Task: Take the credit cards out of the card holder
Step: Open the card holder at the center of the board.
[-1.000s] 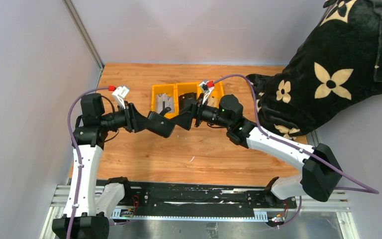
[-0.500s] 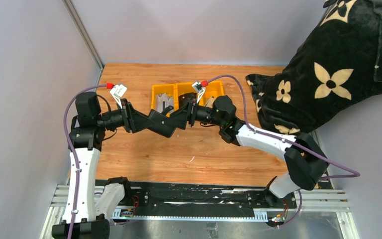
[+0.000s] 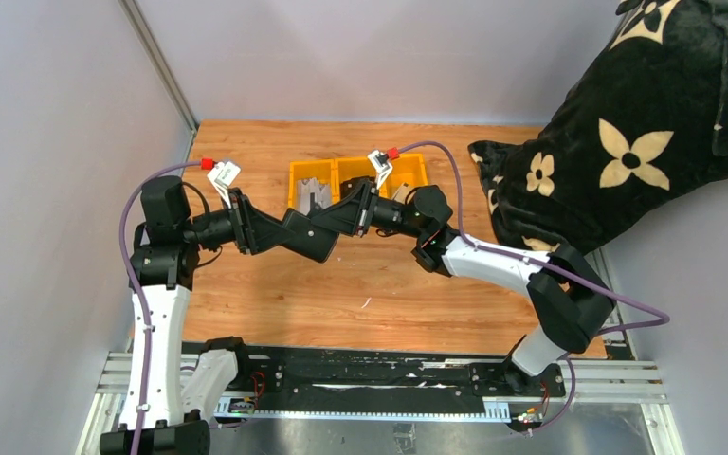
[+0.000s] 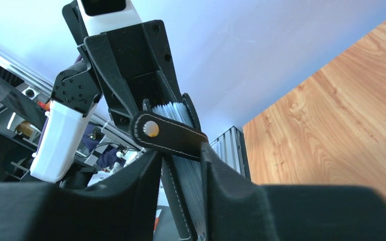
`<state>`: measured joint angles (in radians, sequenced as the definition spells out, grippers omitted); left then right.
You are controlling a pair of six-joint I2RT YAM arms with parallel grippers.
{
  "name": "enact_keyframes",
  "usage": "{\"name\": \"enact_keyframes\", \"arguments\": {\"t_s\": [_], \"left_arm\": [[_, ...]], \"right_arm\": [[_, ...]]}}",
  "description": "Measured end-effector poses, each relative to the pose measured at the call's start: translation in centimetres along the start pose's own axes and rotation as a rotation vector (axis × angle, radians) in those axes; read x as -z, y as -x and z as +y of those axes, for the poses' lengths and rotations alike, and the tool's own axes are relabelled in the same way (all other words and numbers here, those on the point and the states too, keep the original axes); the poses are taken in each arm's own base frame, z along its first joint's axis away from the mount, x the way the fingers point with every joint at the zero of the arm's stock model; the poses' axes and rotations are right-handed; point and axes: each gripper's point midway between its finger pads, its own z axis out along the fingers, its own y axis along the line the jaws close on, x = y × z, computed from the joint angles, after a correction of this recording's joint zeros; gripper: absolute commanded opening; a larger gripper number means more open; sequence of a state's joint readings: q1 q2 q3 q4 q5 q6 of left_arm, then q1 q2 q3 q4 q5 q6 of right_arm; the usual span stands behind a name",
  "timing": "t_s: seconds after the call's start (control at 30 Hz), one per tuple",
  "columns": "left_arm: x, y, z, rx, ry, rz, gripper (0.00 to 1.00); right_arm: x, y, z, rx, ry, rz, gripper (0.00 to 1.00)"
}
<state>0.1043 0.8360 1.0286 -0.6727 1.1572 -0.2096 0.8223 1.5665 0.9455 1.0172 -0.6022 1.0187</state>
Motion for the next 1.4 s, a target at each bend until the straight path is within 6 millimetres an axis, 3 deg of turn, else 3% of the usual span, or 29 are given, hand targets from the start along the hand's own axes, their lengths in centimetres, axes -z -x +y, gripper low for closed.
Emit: {"name": "enact_keyframes", "arguments": {"t_s": [0.07,0.3,0.37,0.43,0.53,0.57,0.63,0.73,0.8,0.83,0.9,0.93,1.07,1.13,1.4], "left_arm": [[0.0,0.0,0.0,-0.001,0.003,-0.002,0.0],[0.2,-0.2,-1.1,-0.011,-0.035,0.001,0.0],[0.3,-0.2,-1.2,-0.015,-0.039,0.0,0.0],[0.3,-0.2,-1.3,-0.016,-0.043,0.001,0.0],[0.3,-0.2,-1.4,-0.015,-0.05,0.003,0.0],[0.3,-0.2,-1.4,-0.015,-0.051,0.003,0.0],[0.3,-0.3,-1.5,-0.015,-0.054,0.003,0.0],[0.3,-0.3,-1.5,-0.015,-0.057,0.004,0.0],[0.3,-0.3,-1.6,-0.015,-0.058,0.004,0.01],[0.3,-0.3,-1.6,-0.015,-0.058,0.004,0.13],[0.3,-0.3,-1.6,-0.015,-0.057,0.004,0.49],[0.3,-0.3,-1.6,-0.016,-0.057,0.004,0.62],[0.4,-0.2,-1.9,-0.052,-0.062,-0.005,0.89],[0.6,-0.2,-2.1,-0.08,-0.059,-0.013,0.95],[0.6,-1.0,-1.4,-0.125,-0.024,-0.023,0.95]], "right_arm": [[-0.1,0.4,0.2,-0.012,0.014,-0.014,0.16],[-0.6,1.6,-0.1,-0.043,0.006,-0.058,0.13],[-0.6,1.7,-0.2,-0.05,-0.001,-0.065,0.2],[-0.6,1.8,-0.3,-0.058,-0.007,-0.07,0.36],[-0.7,2.0,-0.2,-0.065,-0.006,-0.071,0.39],[-0.8,2.1,-0.1,-0.064,-0.003,-0.073,0.36],[-0.9,2.3,0.1,-0.059,0.005,-0.076,0.19],[-0.9,2.3,0.1,-0.057,0.005,-0.075,0.02],[-0.9,2.3,0.1,-0.057,0.001,-0.075,0.0],[-0.9,2.2,0.0,-0.055,-0.002,-0.074,0.0],[-0.8,2.2,-0.2,-0.051,-0.016,-0.069,0.0],[-0.8,2.1,-0.3,-0.045,-0.024,-0.065,0.0],[-1.0,2.5,-0.2,0.003,-0.075,-0.029,0.0],[-1.2,3.0,0.5,0.043,-0.093,-0.005,0.0],[-1.2,3.8,3.1,0.219,-0.15,0.094,0.0]]}}
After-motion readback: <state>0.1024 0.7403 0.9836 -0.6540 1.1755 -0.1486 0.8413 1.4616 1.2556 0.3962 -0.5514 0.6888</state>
